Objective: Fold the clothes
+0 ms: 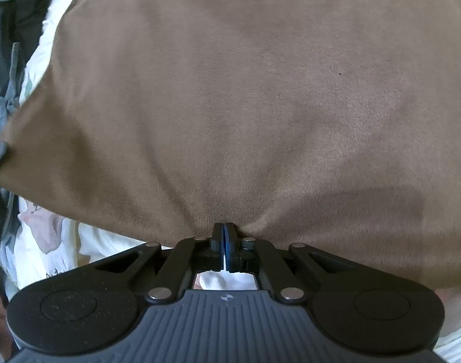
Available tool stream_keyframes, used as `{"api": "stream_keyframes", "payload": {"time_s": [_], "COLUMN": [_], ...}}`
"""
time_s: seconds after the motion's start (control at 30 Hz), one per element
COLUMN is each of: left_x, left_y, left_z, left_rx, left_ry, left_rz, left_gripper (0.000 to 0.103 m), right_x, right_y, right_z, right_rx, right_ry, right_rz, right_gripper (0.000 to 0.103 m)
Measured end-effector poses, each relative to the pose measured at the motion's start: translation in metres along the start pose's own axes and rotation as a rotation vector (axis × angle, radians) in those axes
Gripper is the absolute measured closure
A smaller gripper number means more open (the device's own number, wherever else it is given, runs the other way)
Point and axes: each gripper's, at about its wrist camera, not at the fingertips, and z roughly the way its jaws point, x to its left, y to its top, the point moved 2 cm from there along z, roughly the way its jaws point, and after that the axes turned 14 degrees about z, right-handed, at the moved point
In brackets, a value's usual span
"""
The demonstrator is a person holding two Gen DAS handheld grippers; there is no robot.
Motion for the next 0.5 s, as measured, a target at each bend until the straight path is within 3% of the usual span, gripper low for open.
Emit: {"api": "stream_keyframes", "payload": {"time_s": [0.23,0.5], "left_x": [-0.028,-0.036], "left_y": [0.009,0.014], "left_z": [-0.006,0.001], "left_rx": [0.019,0.030], "left_ry": [-0.115,-0.125], "left_rz": [-0.013,0.024], "left_gripper": [0.098,0.098], "right_x": [0.003,0.018], "right_y": [0.003,0.008], "right_z": [0.006,0.012], "right_rx": [0.002,0.022], "right_ry": [-0.020,-0.067], "right_rz": [0.023,0.046], "right_gripper": [0.098,0.100]}}
